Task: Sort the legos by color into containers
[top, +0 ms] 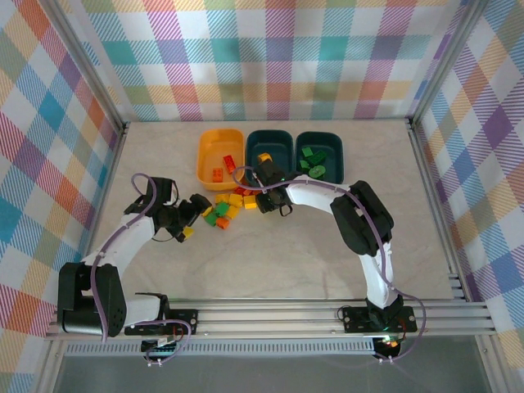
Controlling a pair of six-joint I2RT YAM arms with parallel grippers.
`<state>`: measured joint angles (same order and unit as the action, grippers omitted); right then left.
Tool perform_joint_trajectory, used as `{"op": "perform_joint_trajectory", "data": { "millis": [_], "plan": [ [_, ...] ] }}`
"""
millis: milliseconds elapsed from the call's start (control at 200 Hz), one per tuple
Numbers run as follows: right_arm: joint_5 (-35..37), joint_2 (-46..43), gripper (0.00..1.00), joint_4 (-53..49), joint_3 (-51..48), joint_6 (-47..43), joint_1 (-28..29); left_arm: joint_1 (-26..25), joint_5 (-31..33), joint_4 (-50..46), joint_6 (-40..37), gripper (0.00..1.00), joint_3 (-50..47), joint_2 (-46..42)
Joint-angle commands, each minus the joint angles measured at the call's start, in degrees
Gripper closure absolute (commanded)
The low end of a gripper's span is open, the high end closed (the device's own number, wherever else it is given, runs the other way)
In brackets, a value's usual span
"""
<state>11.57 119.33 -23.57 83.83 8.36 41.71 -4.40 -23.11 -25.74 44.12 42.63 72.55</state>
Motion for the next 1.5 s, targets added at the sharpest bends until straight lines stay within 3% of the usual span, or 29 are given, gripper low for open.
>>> {"op": "perform_joint_trajectory", "data": {
  "millis": [0, 255, 390, 570, 700, 930, 1055, 1165, 1365, 1500],
  "plan": [
    [0.47, -0.92, 0.60, -0.19, -0.65, -0.08, -0.06, 0.54, -0.72, -0.86, -0.13, 0.06, -0.58, -1.05],
    [-1.07, -15.30, 0.67, 0.46, -8.41, 2.84, 0.03, 0.48, -0.86, -1.07, -0.26, 0.06, -0.09, -1.58],
    [-0.46, -20.76, 0.68, -1.44, -6.40, 2.19, -2.22, -0.46, -0.90, -0.64, -0.04, 0.06, 0.07, -2.18],
    [-6.94, -14.56, 0.70, -3.59, -0.07, 5.45, -14.98, -5.98, -0.29, 1.34, 1.76, 0.07, -0.36, -1.38],
    [-7.62, -7.00, 0.70, -7.77, 7.56, 6.86, -22.18, -10.02, 0.51, -0.89, -0.36, 0.07, 0.72, 0.20],
    [-5.08, 1.45, 0.67, -13.67, 17.63, 5.37, -26.41, -11.72, 1.56, -4.14, -3.22, 0.07, 3.45, 0.69],
    [-5.02, 1.33, 0.54, -14.34, 18.23, 5.48, -26.61, -12.33, 2.10, -4.15, -3.19, 0.07, 4.24, 2.24],
    [-5.25, -3.56, 0.40, -12.19, 14.59, 6.18, -26.60, -13.23, 2.51, -4.03, -2.76, 0.07, 4.82, 4.29],
    [-6.89, -17.71, 0.34, -4.72, -0.59, 8.37, -24.84, -14.70, 6.31, -1.53, 2.32, 0.09, 4.72, 5.92],
    [-6.45, -26.31, 0.33, 0.35, -12.91, 10.26, -21.94, -15.97, 11.76, -3.99, -0.65, 0.12, 8.24, 7.89]
  ]
}}
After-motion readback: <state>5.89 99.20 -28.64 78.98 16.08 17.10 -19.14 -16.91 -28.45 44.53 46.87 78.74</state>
